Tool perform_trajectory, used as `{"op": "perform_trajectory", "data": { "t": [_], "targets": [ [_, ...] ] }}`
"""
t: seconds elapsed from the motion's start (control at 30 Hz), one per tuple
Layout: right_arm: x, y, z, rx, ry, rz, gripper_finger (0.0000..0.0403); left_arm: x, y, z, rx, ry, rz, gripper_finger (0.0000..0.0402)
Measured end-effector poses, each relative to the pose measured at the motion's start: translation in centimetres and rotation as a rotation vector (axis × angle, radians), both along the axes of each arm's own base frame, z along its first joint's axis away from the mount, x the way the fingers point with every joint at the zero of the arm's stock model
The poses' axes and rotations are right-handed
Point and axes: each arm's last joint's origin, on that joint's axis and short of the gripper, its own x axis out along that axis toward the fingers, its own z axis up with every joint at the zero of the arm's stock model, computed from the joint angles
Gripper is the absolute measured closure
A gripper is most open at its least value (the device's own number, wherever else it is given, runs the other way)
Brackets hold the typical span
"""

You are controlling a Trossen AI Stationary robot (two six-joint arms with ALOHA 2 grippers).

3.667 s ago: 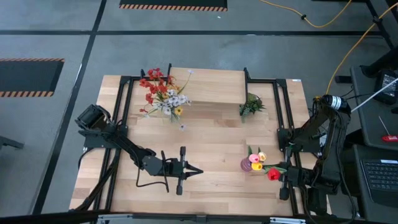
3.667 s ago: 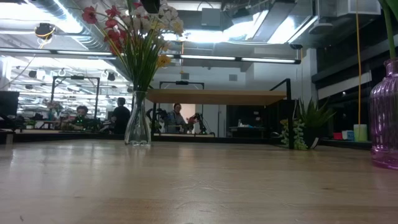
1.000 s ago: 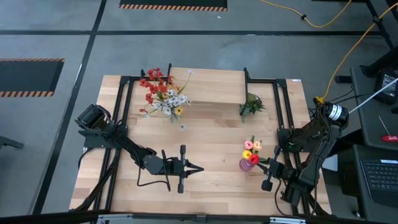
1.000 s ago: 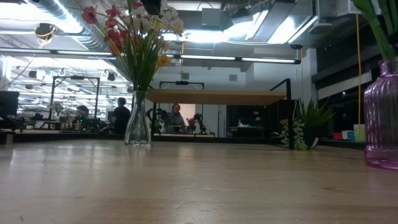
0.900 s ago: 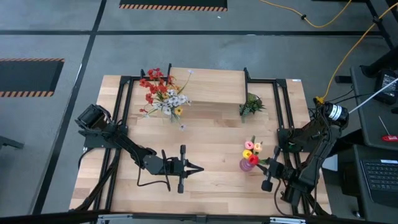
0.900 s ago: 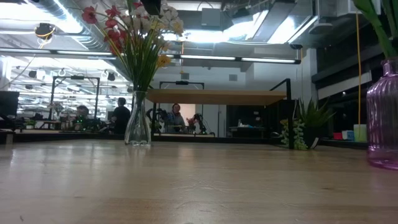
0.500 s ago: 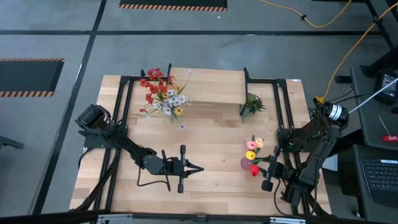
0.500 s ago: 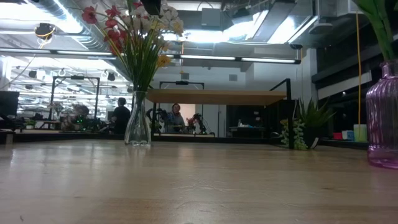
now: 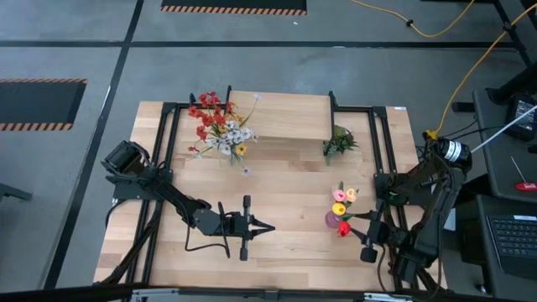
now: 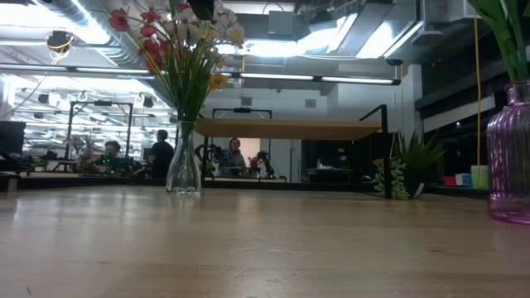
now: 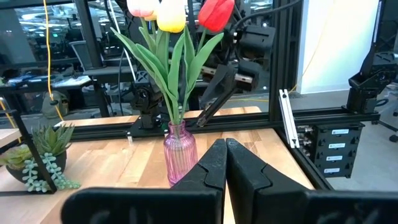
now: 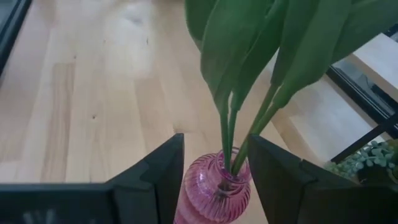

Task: Pick and place flowers into a vace then onto a shelf
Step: Put the purple vase with flowers on the shelf

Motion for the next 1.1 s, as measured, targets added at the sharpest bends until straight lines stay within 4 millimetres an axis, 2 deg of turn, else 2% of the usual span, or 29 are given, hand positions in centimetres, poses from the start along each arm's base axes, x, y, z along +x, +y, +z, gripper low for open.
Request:
{"op": "perform_trajectory", "data": {
  "t": [0.2, 0.4, 0.57, 0.7, 0.9, 1.1],
  "targets": [
    [-0.4, 0.4, 0.9, 0.002, 0.021, 0.014, 0.0227, 0.0, 0.0, 0.0, 0.0, 0.0, 0.0, 0.04],
    [-1.3, 0.6, 1.2, 0.042, 0.009, 0.013, 0.0256, 0.0, 0.0, 0.0, 0.0, 0.0, 0.0, 0.0397],
    [-2.6, 0.6, 0.4, 0.123, -0.029, 0.009, 0.0285, 0.0, 0.0, 0.0, 0.0, 0.001, 0.0, 0.04],
    [-3.0, 0.3, -0.5, 0.155, -0.047, -0.001, 0.0292, 0.0, 0.0, -0.1, 0.005, 0.008, 0.0, 0.0398],
    [-3.0, -0.8, -2.6, 0.147, -0.054, -0.02, 0.0283, 0.0, 0.0, -0.1, 0.007, 0.012, 0.0, 0.0399],
    [-3.1, -1.7, -4.2, 0.213, -0.088, -0.064, 0.0232, 0.0, 0.0, -0.2, 0.008, 0.013, 0.0, 0.0398]
  ]
}}
